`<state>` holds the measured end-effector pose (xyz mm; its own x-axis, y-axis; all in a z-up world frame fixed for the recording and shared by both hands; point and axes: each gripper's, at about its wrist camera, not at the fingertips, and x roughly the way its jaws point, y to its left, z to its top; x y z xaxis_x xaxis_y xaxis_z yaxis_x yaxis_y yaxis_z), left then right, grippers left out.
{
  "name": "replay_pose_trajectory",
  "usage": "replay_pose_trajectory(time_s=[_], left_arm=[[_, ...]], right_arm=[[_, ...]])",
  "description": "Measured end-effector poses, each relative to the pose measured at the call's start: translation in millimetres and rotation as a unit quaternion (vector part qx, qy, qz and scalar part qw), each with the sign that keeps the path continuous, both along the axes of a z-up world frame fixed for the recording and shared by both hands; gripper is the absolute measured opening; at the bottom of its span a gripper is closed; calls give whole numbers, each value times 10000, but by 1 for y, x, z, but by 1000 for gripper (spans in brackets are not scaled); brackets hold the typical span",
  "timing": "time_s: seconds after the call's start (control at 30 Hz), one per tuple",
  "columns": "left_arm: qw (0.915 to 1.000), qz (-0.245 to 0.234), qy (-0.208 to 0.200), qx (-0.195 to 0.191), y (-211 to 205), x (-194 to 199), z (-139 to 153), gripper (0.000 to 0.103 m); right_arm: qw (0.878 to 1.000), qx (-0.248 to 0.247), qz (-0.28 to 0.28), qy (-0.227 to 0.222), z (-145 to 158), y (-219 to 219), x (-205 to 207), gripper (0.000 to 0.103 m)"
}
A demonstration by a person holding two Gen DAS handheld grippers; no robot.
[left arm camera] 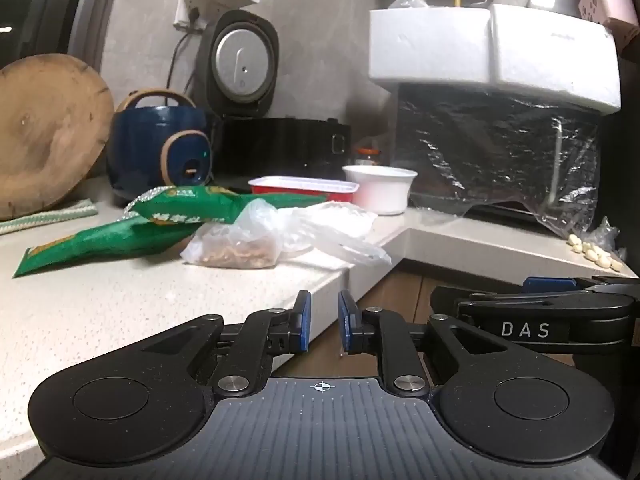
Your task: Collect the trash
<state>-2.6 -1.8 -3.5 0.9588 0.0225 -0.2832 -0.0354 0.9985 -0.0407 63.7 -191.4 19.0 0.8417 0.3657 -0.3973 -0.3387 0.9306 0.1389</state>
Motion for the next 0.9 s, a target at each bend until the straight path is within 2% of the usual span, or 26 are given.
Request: replay_pose_trajectory(time_s=[0.3, 0.9], left_arm=[[10000, -11, 71, -7, -3, 0, 1, 19], [9999, -59, 60, -56, -4, -5, 3, 19]], right_arm=[[10000, -4, 3, 90, -3, -3, 0, 103], [9999, -143, 10, -66, 4, -2, -12, 103]])
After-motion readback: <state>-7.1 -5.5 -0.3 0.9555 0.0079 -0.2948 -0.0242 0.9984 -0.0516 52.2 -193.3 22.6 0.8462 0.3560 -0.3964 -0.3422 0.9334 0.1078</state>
